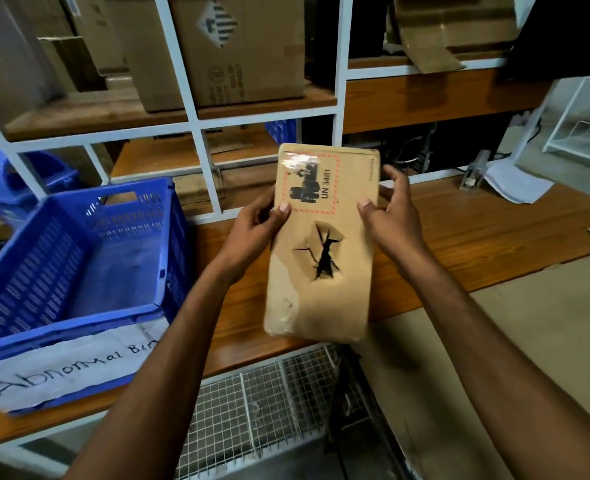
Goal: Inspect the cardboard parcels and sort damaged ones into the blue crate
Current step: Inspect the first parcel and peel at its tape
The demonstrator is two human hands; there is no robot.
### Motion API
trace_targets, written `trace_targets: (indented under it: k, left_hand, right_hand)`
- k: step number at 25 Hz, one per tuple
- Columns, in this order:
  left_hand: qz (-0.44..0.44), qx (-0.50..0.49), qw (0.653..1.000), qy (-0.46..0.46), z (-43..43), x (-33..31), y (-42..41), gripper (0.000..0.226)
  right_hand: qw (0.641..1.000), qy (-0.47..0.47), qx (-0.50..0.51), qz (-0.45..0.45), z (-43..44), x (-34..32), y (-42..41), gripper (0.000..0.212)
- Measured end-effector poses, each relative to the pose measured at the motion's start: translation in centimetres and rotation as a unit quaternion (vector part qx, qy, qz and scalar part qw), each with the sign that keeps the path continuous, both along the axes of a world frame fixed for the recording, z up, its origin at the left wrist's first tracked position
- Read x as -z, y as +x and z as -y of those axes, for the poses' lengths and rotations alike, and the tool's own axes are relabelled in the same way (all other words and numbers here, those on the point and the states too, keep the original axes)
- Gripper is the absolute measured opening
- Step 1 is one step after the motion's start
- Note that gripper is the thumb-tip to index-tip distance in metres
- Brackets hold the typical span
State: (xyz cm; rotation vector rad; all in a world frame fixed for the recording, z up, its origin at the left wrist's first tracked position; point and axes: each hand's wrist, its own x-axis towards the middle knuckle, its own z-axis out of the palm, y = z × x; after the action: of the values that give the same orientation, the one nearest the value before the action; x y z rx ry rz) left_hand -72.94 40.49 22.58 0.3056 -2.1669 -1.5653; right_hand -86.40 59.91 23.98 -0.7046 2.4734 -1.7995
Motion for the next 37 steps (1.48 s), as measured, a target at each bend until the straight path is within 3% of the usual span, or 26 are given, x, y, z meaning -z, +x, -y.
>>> trace_targets:
  k: [3, 7, 11, 14, 16, 17, 19, 21, 23, 26, 29, 32, 35, 37]
  left_hand:
    - [0.0, 0.036, 0.999, -0.005, -1.0, -0.3, -0.3, 0.053]
    - [-0.028, -0.003, 0.999, 0.04, -1.8, 0.6, -0.6, 0.04]
    - [-0.043, -0.044, 0.993, 0.098, -2.0, 0.3, -0.7, 0.043]
    - [-0.034, -0.077, 0.992, 0.095, -1.6, 0.7, -0.8, 0.042]
    - [-0.045, -0.112, 0.99, 0.068, -1.5, 1.1, -1.0, 0.044]
    - [-0.054, -0.127, 0.989, 0.051, -1.5, 1.3, -1.0, 0.043]
    - [-0.07, -0.147, 0.986, 0.021, -1.8, 1.5, -1.3, 0.044]
    - [-0.076, -0.157, 0.985, 0.005, -2.1, 1.5, -1.4, 0.048]
    - [-0.081, -0.16, 0.984, -0.006, -2.1, 1.7, -1.4, 0.051]
    - [-0.076, -0.159, 0.984, -0.029, -1.7, 2.2, -1.3, 0.052]
    - [-0.071, -0.168, 0.983, -0.031, -1.6, 2.1, -1.0, 0.052]
    - [-0.094, -0.186, 0.975, -0.071, -2.1, 1.8, -0.7, 0.056]
    - [-0.072, -0.237, 0.934, -0.258, -3.0, 1.4, -1.0, 0.062]
    - [0.001, -0.187, 0.918, -0.349, -4.2, 1.8, -1.2, 0.074]
  right_hand:
    - [1.0, 0.013, -0.003, -0.012, -1.1, -0.7, -0.7, 0.078]
    - [1.0, 0.005, -0.027, 0.004, -2.0, -0.4, -0.7, 0.074]
    - [0.999, 0.003, -0.025, 0.035, -1.9, 0.2, -1.6, 0.07]
    - [0.994, 0.058, 0.026, -0.088, -1.1, 0.3, 0.1, 0.074]
    - [0.967, 0.094, 0.09, -0.22, -0.8, 0.5, 3.3, 0.05]
    - [0.963, 0.099, 0.082, -0.238, -0.3, 1.4, 5.2, 0.035]
    - [0.982, 0.11, 0.01, -0.155, 0.5, 3.4, 9.0, 0.032]
    - [0.99, 0.129, -0.051, 0.007, 1.5, 5.1, 10.9, 0.055]
    - [0.98, 0.074, -0.094, 0.159, 2.5, 5.2, 10.4, 0.066]
    - [0.949, -0.052, -0.105, 0.292, 3.5, 4.2, 9.0, 0.054]
    - [0.948, -0.116, -0.088, 0.284, 3.3, 5.1, 9.3, 0.042]
    - [0.941, -0.173, -0.081, 0.279, 2.8, 6.2, 9.5, 0.044]
    - [0.951, -0.172, -0.079, 0.244, 2.8, 7.0, 8.9, 0.047]
    - [0.966, -0.146, -0.098, 0.189, 2.5, 7.3, 8.5, 0.052]
